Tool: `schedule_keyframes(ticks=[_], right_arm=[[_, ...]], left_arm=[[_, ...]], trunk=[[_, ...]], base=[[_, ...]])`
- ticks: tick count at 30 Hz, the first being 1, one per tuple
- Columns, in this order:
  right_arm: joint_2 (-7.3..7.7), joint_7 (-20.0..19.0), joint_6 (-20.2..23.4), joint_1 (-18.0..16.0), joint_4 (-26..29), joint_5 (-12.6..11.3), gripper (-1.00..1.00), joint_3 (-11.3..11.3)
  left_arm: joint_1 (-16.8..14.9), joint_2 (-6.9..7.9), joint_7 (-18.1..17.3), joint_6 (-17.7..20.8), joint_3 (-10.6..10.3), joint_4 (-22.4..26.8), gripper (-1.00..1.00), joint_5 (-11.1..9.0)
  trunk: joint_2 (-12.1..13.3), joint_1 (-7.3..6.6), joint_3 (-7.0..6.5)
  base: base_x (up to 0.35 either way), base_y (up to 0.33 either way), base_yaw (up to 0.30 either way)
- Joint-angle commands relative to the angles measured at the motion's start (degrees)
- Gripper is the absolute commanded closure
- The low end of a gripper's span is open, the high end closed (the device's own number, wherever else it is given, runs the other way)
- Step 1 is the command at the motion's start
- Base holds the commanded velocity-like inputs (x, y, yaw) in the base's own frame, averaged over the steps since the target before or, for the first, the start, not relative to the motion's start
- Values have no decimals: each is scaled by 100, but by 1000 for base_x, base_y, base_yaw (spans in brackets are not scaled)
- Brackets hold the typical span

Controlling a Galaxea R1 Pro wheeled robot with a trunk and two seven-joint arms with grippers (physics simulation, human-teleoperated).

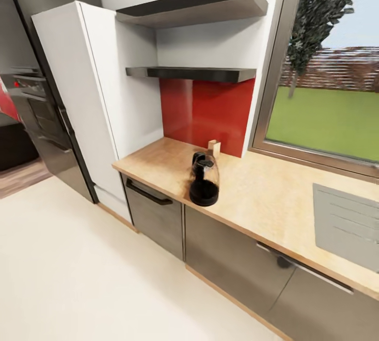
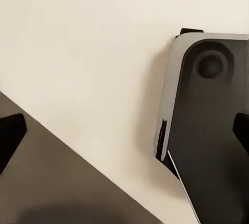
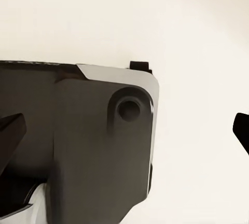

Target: Set up a coffee station on the kitchen countertop: keep the coffee maker on the countertop, move the bottle of coffee from the kitchen shelf to the counter next to the coffee maker, place a paper coffee filter on top of the coffee maker, put the saucer next to the coffee maker with the coffee cup on the saucer, and place the electric kettle next to the coffee maker.

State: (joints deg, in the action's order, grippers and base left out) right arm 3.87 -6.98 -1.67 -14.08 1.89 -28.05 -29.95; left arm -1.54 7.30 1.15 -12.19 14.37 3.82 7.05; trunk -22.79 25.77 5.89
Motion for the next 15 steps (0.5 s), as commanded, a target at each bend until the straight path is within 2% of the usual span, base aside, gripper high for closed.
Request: schedule_keyframes(ticks=[1,5,11,15], right_arm=[[0,-23,-18,-7,-8,-60,-100,-46],[-1,-23,-18,-7,-8,-60,-100,-46],[-1,-23,-18,-7,-8,-60,-100,-46],[-1,-23,-18,-7,-8,-59,-100,-46]], left_arm=[[-5,0,12,-22,39,-6,-100,62],[-5,0,14,-21,39,-5,-100,61],[-5,0,10,-23,39,-5,-100,66],[-5,0,15,-23,39,-7,-100,67]], trunk=[[-13,2,7],[-13,2,-13],[-13,2,-37],[-13,2,-41]], base=[[-188,234,-248],[-113,169,-258],[-16,34,-259],[-2,4,-93]])
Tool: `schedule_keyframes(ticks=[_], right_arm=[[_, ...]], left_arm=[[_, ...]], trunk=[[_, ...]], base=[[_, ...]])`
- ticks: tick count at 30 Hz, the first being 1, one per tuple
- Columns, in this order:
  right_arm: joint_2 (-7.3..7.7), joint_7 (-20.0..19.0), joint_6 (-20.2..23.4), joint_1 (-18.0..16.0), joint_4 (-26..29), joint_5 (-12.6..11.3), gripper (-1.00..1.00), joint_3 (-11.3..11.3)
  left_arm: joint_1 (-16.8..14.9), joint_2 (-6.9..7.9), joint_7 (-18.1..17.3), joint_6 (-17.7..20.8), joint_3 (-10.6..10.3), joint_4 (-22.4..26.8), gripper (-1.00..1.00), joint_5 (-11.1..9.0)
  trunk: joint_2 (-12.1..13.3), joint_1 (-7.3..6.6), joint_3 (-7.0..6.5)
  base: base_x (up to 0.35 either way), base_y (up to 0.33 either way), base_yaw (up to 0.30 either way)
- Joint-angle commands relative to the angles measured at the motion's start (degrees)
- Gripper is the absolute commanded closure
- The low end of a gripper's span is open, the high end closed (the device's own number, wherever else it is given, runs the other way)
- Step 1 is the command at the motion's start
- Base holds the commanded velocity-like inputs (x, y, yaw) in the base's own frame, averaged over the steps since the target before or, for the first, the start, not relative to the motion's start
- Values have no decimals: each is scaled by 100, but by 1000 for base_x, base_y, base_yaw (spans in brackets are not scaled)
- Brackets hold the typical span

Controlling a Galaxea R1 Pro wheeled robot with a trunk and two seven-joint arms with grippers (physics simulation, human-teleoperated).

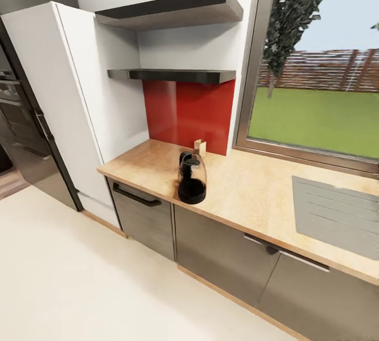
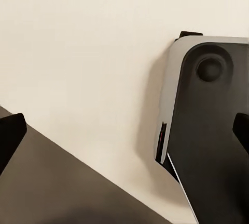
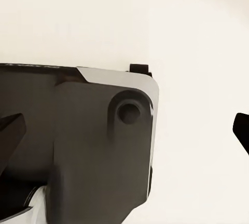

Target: Set up a coffee station on the kitchen countertop: keep the coffee maker on the countertop, move the bottle of coffee from the kitchen shelf to the counter next to the coffee maker, place a paper coffee filter on top of the coffee maker, put the saucer next to the coffee maker with the coffee cup on the saucer, and place the electric kettle next to the coffee maker.

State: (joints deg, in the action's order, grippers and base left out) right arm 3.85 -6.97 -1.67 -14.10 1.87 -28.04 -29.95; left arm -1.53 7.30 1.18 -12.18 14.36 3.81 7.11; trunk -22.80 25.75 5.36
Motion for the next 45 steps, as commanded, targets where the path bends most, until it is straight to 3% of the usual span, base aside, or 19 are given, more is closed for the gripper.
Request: schedule_keyframes(ticks=[1,12,16,24,39,45], right_arm=[[1,-24,-18,-5,-7,-59,-100,-46],[-18,-15,-25,-5,20,-52,-100,-51],[-24,-11,-12,-5,691,-24,-100,-59],[-102,-7,-9,-5,823,-19,-100,-63],[-137,-22,-9,-5,832,-58,-100,-63],[-283,-24,-9,-5,817,-69,-100,-55]], left_arm=[[-5,0,13,-25,40,-8,-100,61],[-5,0,13,-15,11,-9,-100,71],[-13,33,25,-14,-40,18,-100,114],[-22,97,39,-12,-38,21,-100,100],[-34,86,32,-4,-44,18,-100,113],[-32,96,32,-12,-33,14,-100,90]], trunk=[[-12,3,12],[-12,3,11],[-12,3,11],[-12,3,11],[-12,3,11],[-12,3,11]], base=[[-1,2,-39],[0,0,-5],[0,0,0],[7,15,0],[113,276,0],[96,324,0]])
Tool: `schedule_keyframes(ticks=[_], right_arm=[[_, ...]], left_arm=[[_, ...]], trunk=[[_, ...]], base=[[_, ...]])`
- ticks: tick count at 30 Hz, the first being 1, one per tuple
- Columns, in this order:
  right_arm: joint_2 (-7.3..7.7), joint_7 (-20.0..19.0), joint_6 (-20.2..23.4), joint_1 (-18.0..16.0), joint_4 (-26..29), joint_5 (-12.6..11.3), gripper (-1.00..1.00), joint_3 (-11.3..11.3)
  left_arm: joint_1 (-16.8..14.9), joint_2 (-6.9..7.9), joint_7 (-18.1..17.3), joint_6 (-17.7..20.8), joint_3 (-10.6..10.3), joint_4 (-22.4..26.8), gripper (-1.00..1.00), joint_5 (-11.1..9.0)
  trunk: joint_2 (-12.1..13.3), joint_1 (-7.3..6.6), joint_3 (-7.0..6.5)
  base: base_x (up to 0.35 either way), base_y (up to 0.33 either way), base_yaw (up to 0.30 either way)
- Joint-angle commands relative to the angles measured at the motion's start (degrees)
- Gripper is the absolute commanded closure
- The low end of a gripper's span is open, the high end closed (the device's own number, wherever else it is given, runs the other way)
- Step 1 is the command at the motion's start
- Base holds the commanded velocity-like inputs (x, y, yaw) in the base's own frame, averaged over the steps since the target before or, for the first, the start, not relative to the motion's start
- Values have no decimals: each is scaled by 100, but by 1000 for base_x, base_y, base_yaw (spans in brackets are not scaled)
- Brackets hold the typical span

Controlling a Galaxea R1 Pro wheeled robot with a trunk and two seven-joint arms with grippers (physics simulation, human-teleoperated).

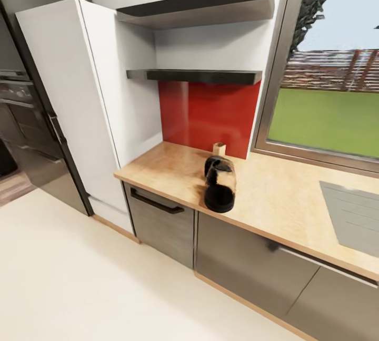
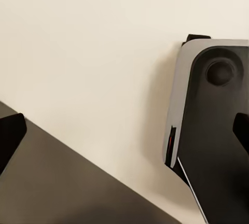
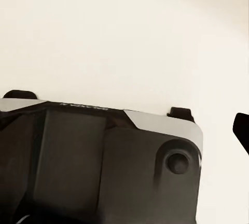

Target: Set up a coffee station on the kitchen countertop: keep the coffee maker on the countertop, move the bottle of coffee from the kitchen shelf to the counter next to the coffee maker, place a paper coffee filter on top of the coffee maker, put the saucer next to the coffee maker with the coffee cup on the saucer, and place the electric kettle next to the coffee maker.

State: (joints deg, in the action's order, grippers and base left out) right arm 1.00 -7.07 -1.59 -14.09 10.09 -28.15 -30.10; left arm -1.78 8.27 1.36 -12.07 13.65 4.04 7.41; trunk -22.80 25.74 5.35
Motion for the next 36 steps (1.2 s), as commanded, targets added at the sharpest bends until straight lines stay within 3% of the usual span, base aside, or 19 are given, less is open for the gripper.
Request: schedule_keyframes(ticks=[1,16,36], right_arm=[[-4,-14,-17,-6,-5,-58,-100,-40],[52,-14,-17,-6,-187,-54,-100,-27],[51,-14,-21,-6,-323,-67,-100,-15]], left_arm=[[-6,0,14,-23,39,-9,-100,60],[-6,-28,14,-15,42,-9,-100,66],[-15,-70,-9,-6,24,-9,-100,76]], trunk=[[-12,4,12],[-12,4,12],[-12,4,12]], base=[[38,332,0],[4,333,-6],[81,334,-273]])
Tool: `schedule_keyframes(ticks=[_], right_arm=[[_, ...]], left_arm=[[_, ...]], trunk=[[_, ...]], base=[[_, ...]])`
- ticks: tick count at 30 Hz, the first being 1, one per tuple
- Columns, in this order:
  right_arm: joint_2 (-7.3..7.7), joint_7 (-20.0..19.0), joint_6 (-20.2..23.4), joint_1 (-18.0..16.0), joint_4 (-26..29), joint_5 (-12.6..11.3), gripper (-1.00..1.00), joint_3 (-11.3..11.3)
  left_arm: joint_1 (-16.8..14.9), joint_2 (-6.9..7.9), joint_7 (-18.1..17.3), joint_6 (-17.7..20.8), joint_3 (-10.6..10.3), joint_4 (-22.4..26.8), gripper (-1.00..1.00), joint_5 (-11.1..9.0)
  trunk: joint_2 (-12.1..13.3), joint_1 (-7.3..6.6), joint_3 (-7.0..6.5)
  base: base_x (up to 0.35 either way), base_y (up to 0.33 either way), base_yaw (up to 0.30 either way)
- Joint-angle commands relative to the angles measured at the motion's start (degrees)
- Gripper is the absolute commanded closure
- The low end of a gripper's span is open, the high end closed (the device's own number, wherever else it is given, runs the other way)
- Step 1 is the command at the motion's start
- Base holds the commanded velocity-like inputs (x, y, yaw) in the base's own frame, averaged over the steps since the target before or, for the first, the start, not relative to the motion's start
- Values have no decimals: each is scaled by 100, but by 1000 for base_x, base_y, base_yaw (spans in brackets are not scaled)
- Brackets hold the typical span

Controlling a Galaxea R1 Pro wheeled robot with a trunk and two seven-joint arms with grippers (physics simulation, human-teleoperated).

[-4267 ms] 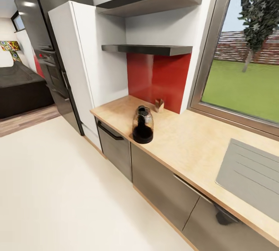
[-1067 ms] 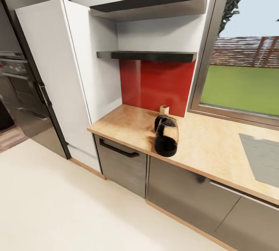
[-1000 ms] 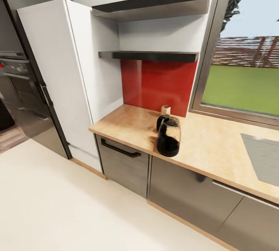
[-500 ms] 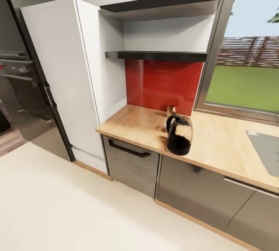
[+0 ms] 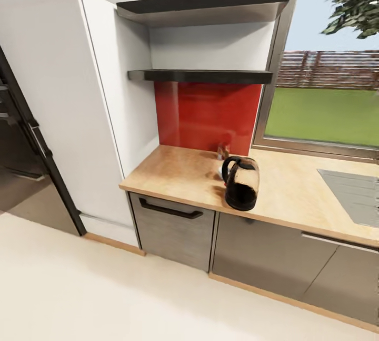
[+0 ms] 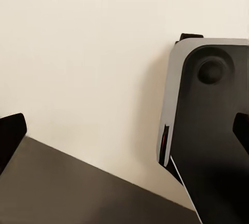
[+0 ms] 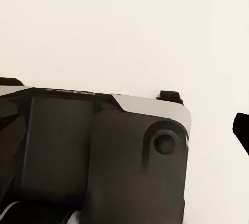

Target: Set up a coffee station on the kitchen countertop: keep the coffee maker on the countertop, move the bottle of coffee from the kitchen shelf to the counter next to the coffee maker, place a paper coffee filter on top of the coffee maker, put the saucer next to the coffee maker with the coffee cup on the saucer, and place the electric kettle next to the coffee maker.

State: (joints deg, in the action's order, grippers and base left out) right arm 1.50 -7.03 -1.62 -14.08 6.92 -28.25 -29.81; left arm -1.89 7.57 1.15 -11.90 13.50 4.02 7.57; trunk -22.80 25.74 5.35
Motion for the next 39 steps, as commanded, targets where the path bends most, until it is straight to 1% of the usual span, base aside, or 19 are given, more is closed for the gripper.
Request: schedule_keyframes(ticks=[1,29,35,39], right_arm=[[1,-18,-16,-7,-7,-58,-100,-43],[9,-18,-13,-7,-7,-58,-100,-43],[9,-18,-14,-7,-7,-58,-100,-43],[12,-18,-14,-7,-14,-58,-100,-43]], left_arm=[[-4,-1,12,-23,39,-7,-100,60],[-4,-10,10,-31,30,-7,-100,64],[-4,-17,8,-39,30,-7,-100,71],[-4,-18,-2,-76,1,42,-100,99]], trunk=[[-11,5,12],[-11,5,12],[-11,5,12],[-11,5,12]], base=[[155,334,-299],[141,333,-300],[28,330,-300],[2,121,-300]])
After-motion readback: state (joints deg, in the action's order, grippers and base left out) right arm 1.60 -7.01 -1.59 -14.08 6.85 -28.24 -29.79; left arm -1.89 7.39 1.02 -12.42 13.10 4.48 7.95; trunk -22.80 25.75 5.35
